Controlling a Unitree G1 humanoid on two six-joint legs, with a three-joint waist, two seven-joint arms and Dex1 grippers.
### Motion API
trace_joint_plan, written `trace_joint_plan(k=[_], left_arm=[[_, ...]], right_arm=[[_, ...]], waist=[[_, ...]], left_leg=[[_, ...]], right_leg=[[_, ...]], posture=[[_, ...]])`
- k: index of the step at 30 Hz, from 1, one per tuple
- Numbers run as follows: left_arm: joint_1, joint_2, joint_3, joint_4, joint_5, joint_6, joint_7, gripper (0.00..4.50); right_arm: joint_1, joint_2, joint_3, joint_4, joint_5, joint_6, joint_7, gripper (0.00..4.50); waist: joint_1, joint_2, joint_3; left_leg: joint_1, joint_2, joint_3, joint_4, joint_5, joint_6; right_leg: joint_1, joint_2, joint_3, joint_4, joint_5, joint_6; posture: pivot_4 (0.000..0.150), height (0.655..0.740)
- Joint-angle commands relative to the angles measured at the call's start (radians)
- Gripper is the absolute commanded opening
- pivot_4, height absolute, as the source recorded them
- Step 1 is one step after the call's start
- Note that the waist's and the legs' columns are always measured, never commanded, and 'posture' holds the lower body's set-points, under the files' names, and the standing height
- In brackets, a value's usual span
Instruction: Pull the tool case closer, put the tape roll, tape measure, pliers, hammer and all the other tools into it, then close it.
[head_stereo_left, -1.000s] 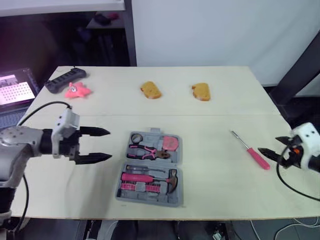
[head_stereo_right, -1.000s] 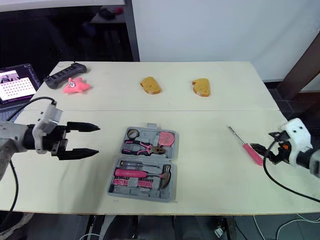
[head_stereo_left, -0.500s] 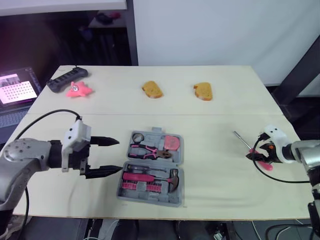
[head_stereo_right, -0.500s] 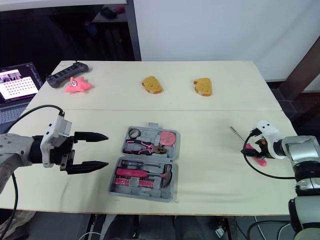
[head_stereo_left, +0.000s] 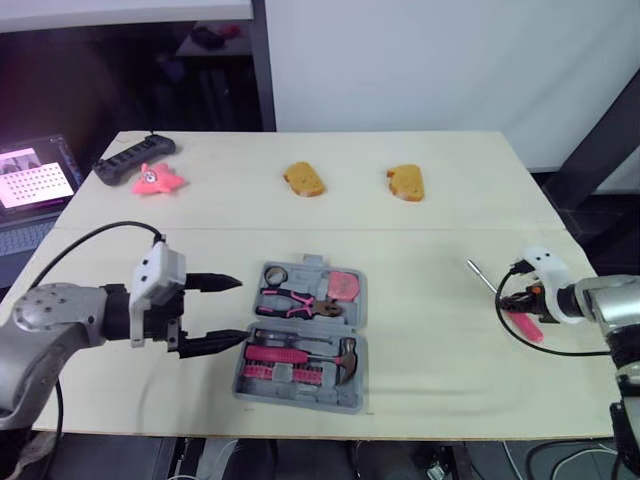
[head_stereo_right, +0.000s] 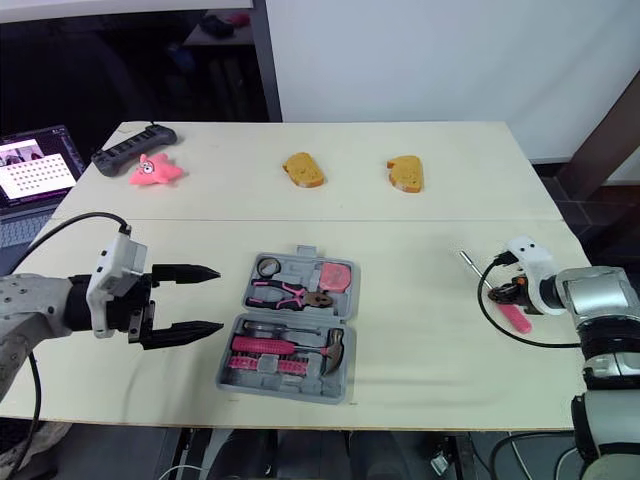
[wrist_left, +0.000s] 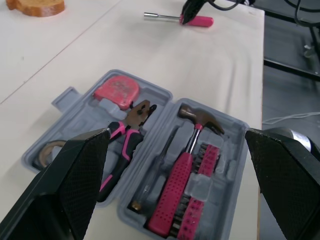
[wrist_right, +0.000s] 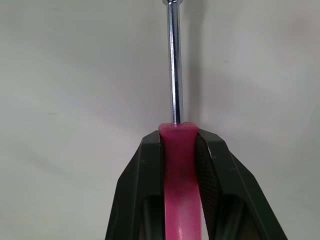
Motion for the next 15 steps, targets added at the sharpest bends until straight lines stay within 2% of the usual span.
trace_joint_plan(k=[1, 3, 5, 9, 15], left_arm=[[-0.022, -0.009, -0.021, 0.024, 0.016, -0.041, -0.019, 4.5], [-0.033, -0.014, -0.037, 0.039, 0.023, -0.051, -0.025, 4.5], [-0.044, -0.02, -0.048, 0.053, 0.033, -0.062, -0.028, 4.5], [-0.049, -0.031, -0.058, 0.06, 0.044, -0.078, -0.027, 4.5], [-0.017, -0.033, -0.038, 0.045, 0.042, -0.086, -0.015, 4.5]], right_arm=[[0.056, 0.066, -0.09, -0.506, 0.137, 0.51, -0.067, 0.37], [0.083, 0.144, -0.124, -0.686, 0.159, 0.667, -0.144, 0.37], [0.103, 0.232, -0.159, -0.763, 0.179, 0.703, -0.24, 0.37], [0.125, 0.379, -0.188, -0.821, 0.204, 0.707, -0.449, 0.37], [0.157, 0.453, -0.215, -0.81, 0.248, 0.707, -0.648, 0.37]], waist=[[0.0, 0.0, 0.0], [-0.002, 0.0, 0.0], [0.002, 0.0, 0.0], [0.011, 0.0, 0.0], [0.007, 0.0, 0.0]], left_leg=[[0.0, 0.0, 0.0, 0.0, 0.0, 0.0], [0.0, 0.001, -0.002, 0.0, 0.0, 0.0], [0.0, 0.001, -0.004, 0.0, 0.0, 0.0], [-0.005, -0.002, -0.004, 0.001, 0.0, 0.0], [-0.014, -0.002, -0.005, 0.001, 0.001, -0.001]], right_leg=[[-0.001, 0.0, 0.0, 0.001, 0.0, 0.0], [-0.001, 0.002, 0.0, 0.003, 0.0, 0.0], [-0.001, 0.002, -0.002, 0.003, 0.0, -0.001], [-0.002, -0.001, -0.002, -0.001, 0.0, 0.0], [-0.011, -0.001, -0.002, 0.0, 0.001, 0.002]], posture=[[0.15, 0.7314], [0.15, 0.7314], [0.15, 0.7314], [0.15, 0.7314], [0.15, 0.7314]])
